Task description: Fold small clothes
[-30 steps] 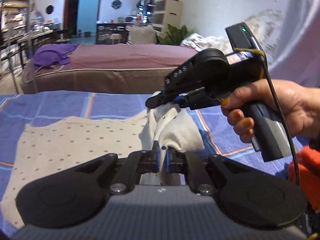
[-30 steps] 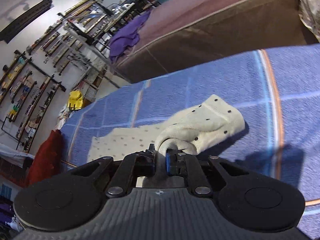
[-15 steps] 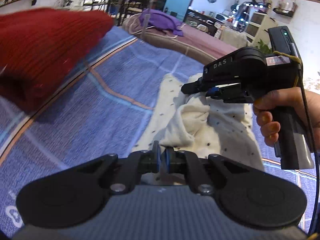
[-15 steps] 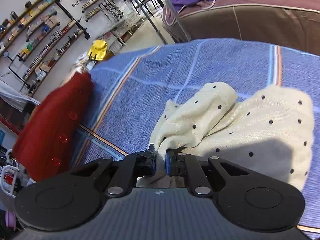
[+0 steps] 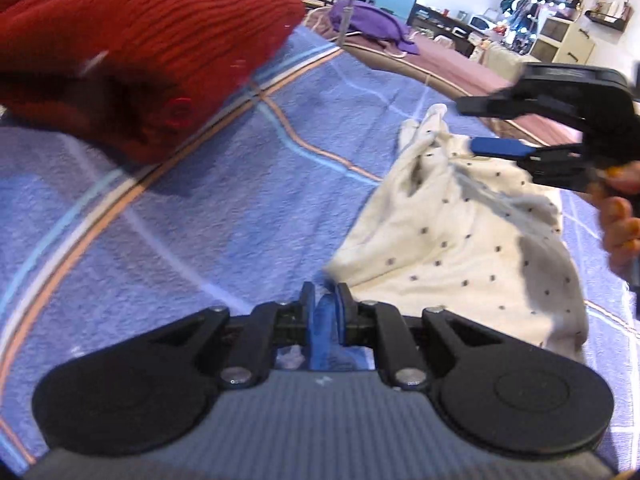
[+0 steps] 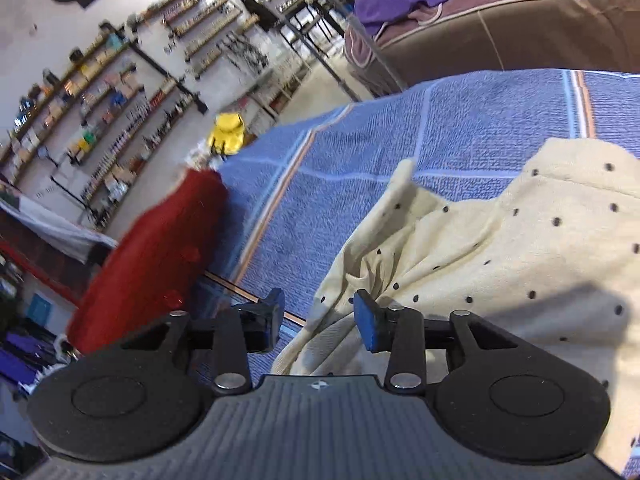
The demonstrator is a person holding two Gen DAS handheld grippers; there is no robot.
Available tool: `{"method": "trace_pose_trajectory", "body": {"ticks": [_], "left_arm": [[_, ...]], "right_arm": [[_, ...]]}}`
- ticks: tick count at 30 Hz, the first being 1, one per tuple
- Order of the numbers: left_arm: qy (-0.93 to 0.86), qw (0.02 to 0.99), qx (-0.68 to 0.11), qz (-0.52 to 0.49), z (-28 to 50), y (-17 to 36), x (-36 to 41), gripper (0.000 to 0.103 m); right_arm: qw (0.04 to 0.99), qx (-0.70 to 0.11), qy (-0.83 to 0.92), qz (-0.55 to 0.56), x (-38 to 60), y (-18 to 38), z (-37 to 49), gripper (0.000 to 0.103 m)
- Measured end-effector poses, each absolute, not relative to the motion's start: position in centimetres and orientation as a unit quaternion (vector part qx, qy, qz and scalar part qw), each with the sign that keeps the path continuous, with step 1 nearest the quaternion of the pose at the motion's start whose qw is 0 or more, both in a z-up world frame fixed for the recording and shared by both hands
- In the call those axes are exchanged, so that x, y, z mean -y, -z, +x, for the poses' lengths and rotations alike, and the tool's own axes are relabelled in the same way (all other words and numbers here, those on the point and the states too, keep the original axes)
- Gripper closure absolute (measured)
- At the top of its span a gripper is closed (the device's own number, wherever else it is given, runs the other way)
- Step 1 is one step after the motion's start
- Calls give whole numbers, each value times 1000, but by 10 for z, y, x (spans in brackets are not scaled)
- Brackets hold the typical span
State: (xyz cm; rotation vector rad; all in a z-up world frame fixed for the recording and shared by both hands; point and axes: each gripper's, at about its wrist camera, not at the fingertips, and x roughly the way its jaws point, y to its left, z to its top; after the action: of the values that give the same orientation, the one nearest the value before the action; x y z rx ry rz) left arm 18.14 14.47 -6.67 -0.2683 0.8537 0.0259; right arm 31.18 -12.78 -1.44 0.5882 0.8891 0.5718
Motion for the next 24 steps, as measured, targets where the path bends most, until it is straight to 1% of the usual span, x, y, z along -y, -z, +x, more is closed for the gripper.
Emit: {"method": "trace_pose_trajectory", "body": {"ticks": [1,2,3,4,5,6,8,10,13,18,21,24], "left_arm": [[-14,900,-416,-131,173,65,-152,91],[-14,898,-418,-135,171,64,-157,88],[-12,897,-420,-138,169,62,-159,80],[-8,897,-421,-137,167,60,-159,66],[-4,898,-419,-131,168,57,-158,57],[0,901,-416,-121,164,53,-154,46],[13,906,-412,-97,159,45,-142,45],[28,904,-418,-86,158,39,-129,36],[42,902,-422,-83,153,34,-112,31],[65,901,-425,-66,147,31,-90,20],[76,894,-434,-81,151,37,-86,17],[82,885,-441,-123,153,47,-92,14]], "right_arm": [[824,-413,-268,279,133,12,308,24],[827,-407,-265,281,137,10,303,22],[831,-400,-264,283,143,8,298,19],[834,-394,-263,284,146,6,293,15],[839,-387,-259,282,151,3,287,14],[844,-383,-255,276,156,1,281,10],[855,-378,-248,253,159,-5,271,7],[869,-368,-241,225,164,-9,259,0],[881,-359,-228,208,175,-9,242,0],[884,-357,-189,237,199,7,229,0],[879,-365,-161,259,213,24,221,0],[868,-379,-151,282,220,44,215,0]]}}
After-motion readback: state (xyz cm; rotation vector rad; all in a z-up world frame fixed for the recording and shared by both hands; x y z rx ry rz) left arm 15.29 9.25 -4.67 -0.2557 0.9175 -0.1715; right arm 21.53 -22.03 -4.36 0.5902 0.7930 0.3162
